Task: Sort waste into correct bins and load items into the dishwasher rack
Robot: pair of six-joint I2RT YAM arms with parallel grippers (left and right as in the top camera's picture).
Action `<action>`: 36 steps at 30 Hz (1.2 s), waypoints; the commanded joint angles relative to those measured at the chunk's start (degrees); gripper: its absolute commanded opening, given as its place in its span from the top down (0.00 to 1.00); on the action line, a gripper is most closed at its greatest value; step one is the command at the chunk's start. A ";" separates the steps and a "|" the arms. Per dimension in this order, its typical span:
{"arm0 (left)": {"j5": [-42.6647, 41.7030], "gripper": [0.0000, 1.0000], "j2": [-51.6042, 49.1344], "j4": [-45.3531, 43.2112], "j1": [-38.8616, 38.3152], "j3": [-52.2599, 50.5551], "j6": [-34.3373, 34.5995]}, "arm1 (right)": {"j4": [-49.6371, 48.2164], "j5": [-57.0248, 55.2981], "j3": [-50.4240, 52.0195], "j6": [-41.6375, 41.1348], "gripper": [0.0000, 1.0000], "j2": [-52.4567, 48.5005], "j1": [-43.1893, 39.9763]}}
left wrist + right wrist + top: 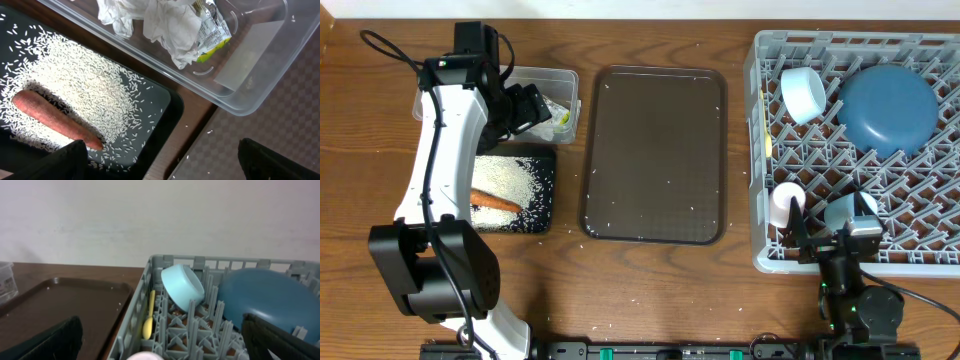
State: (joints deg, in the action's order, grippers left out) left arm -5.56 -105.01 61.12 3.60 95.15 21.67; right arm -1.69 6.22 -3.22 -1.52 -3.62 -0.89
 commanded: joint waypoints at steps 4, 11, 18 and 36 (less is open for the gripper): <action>0.92 0.02 0.22 0.11 0.04 -0.33 0.04 | -0.61 0.59 2.89 -1.14 0.01 3.34 -0.63; 0.92 0.02 0.22 0.13 0.04 -0.33 0.04 | 3.54 -1.05 2.91 -0.98 0.01 3.34 -0.63; 0.92 0.02 0.22 0.13 0.04 -0.33 0.04 | 5.53 -1.07 2.91 -1.03 0.01 3.34 -0.59; 0.92 0.02 0.22 0.13 0.04 -0.33 0.07 | 5.53 -1.07 2.91 -1.03 0.01 3.32 -0.59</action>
State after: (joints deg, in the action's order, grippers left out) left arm -5.56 -105.01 61.10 3.60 95.15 21.65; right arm 3.60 5.56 -0.40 -1.93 -0.69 -0.91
